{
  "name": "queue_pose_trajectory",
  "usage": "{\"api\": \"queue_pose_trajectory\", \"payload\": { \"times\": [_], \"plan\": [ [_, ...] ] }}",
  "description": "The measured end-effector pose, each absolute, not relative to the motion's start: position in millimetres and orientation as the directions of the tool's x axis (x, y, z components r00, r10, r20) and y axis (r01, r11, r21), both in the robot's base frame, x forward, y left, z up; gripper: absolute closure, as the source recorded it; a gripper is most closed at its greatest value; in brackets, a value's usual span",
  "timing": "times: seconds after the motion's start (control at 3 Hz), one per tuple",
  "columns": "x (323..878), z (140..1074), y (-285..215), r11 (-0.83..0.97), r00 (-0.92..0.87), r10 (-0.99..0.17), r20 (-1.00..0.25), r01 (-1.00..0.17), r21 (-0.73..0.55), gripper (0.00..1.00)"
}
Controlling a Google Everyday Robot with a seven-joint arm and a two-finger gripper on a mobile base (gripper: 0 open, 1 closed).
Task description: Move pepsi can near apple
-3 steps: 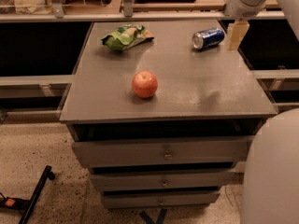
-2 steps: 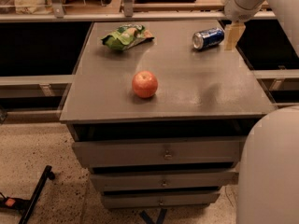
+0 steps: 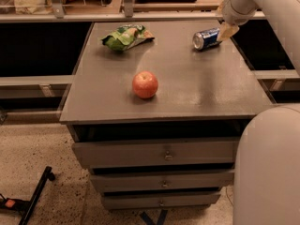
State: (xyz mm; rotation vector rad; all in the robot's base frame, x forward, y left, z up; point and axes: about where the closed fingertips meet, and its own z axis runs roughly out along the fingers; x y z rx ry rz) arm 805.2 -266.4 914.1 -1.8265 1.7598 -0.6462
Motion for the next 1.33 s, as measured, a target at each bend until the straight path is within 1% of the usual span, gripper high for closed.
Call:
{"api": "queue_pose_trajectory", "payload": {
  "times": [0.33,1.0,1.33],
  "plan": [
    [810,906,-263,-0.04,0.087,-0.995,-0.038,-0.745,-0.666,0.45],
    [813,891,-256,-0.092,0.21,-0.973,-0.093,-0.728,-0.68,0.47],
    [815,883,-254,-0.099,0.241,-0.963,-0.118,-0.728,-0.679,0.45]
  ]
}}
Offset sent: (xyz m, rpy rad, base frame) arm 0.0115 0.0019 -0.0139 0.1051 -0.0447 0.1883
